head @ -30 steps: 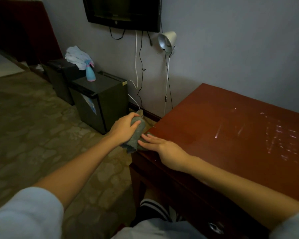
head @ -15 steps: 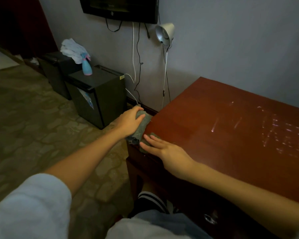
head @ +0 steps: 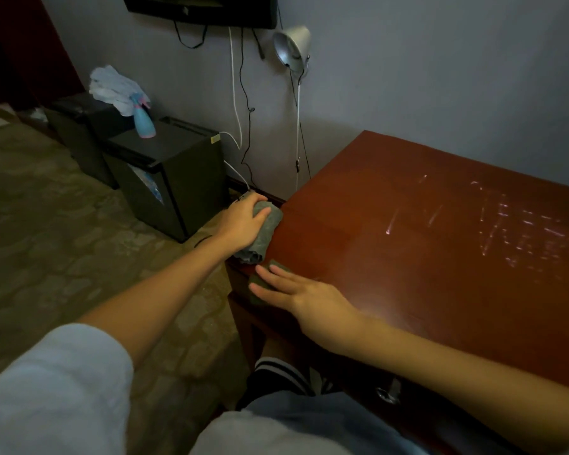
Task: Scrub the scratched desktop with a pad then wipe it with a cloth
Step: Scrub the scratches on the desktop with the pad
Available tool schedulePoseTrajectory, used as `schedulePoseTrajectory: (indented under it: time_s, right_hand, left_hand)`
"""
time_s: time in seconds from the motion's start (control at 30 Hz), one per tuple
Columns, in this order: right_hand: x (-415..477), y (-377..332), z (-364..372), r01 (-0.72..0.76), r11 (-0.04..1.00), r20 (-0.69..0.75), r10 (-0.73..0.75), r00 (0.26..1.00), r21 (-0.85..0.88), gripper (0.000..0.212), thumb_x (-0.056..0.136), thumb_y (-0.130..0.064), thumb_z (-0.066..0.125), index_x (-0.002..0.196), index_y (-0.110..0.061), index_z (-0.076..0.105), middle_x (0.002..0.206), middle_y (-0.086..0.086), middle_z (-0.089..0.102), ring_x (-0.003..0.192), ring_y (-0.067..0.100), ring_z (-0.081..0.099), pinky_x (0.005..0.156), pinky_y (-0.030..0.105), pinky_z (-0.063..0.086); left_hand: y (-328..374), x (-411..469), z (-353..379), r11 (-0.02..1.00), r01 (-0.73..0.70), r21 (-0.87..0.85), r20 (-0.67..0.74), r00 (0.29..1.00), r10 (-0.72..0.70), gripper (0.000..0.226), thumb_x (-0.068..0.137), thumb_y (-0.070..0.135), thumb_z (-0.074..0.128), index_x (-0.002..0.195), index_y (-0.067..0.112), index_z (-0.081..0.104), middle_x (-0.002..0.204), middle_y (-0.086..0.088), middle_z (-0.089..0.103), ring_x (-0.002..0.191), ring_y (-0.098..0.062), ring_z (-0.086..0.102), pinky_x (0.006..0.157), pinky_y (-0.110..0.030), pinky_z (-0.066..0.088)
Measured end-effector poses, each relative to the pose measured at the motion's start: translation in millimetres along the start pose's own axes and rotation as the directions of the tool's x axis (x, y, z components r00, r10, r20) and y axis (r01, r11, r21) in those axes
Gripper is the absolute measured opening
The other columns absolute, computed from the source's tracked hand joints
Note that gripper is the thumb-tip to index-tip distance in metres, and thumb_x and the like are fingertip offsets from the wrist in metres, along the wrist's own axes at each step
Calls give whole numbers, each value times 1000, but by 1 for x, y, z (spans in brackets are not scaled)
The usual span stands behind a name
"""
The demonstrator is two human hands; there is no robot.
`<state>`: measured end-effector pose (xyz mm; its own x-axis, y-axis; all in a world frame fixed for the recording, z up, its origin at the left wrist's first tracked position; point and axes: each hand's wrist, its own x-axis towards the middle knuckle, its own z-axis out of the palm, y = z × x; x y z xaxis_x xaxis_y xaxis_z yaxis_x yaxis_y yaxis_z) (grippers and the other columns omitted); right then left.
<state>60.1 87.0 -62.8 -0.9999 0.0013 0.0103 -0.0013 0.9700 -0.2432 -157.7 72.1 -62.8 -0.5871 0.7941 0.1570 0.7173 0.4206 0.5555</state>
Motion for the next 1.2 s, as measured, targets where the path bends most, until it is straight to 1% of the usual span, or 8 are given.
schedulePoseTrajectory:
  time_s: [0.13, 0.27, 0.4, 0.53, 0.67, 0.83, 1.07, 1.2]
  right_hand:
    - [6, 48, -14, -172, 985, -73, 172, 982, 7, 71, 90, 6, 33, 150, -32, 22, 159, -4, 8, 147, 13, 10, 115, 23, 16]
    - [-7, 94, -30, -418, 908, -168, 407, 898, -34, 73, 90, 10, 33, 150, -31, 22, 159, -2, 10, 147, 16, 13, 114, 35, 29]
    - [-21, 42, -13, -182, 983, -71, 182, 981, -1, 77, 88, 9, 33, 150, -34, 17, 159, -6, 1, 147, 12, 3, 118, 25, 15]
    - [-28, 12, -4, 46, 999, 21, -46, 999, 19, 82, 84, 13, 38, 150, -32, 20, 159, -9, 2, 146, 7, 0, 116, 33, 25]
    - [-24, 51, -18, -46, 996, -2, 46, 999, 72, 82, 80, 15, 34, 148, -31, 28, 157, -9, 14, 145, 4, 9, 118, 20, 14]
    - [4, 106, -33, -314, 949, -128, 313, 941, 13, 76, 87, 14, 33, 148, -30, 27, 158, -4, 15, 146, 12, 13, 116, 31, 23]
    - [-37, 48, -6, 63, 996, -15, -62, 998, 62, 85, 78, 15, 33, 148, -32, 26, 158, -10, 11, 146, 4, 5, 116, 19, 14]
    - [-45, 94, -25, -125, 987, -87, 135, 987, 105, 72, 81, -4, 15, 145, -31, 35, 155, -10, 18, 143, 2, 11, 118, 20, 15]
  left_hand:
    - [3, 5, 0, 1000, 4, -17, 4, 1000, -4, 37, 98, 36, 46, 131, 20, 51, 129, -5, 57, 115, -25, 55, 90, -37, 45]
    - [2, 3, 1, 1000, -8, -24, 17, 1000, 9, 37, 99, 36, 45, 132, 20, 51, 130, -5, 57, 116, -24, 53, 93, -40, 46]
    - [10, 3, 7, 1000, -9, -30, 11, 1000, 10, 37, 99, 36, 45, 132, 19, 51, 127, -6, 59, 114, -25, 55, 91, -38, 47]
    - [21, 4, 10, 996, -58, -64, 21, 998, 59, 36, 99, 34, 46, 132, 19, 51, 126, -5, 60, 113, -23, 56, 88, -35, 46]
    - [22, 3, 8, 987, -121, -109, 64, 990, 128, 35, 99, 33, 48, 131, 20, 52, 126, -2, 59, 113, -19, 55, 86, -29, 42]
    - [19, -1, 5, 988, -151, -40, 49, 987, 153, 36, 98, 30, 48, 133, 20, 50, 132, -2, 56, 118, -20, 53, 92, -31, 42]
    - [12, 9, 7, 968, -246, 55, 123, 963, 238, 36, 96, 18, 46, 131, 22, 52, 130, -3, 54, 121, -22, 44, 95, -35, 38]
    - [5, 9, 0, 972, -233, 20, 175, 958, 226, 41, 89, 5, 43, 122, 23, 57, 112, 3, 49, 114, -17, 43, 86, -30, 34]
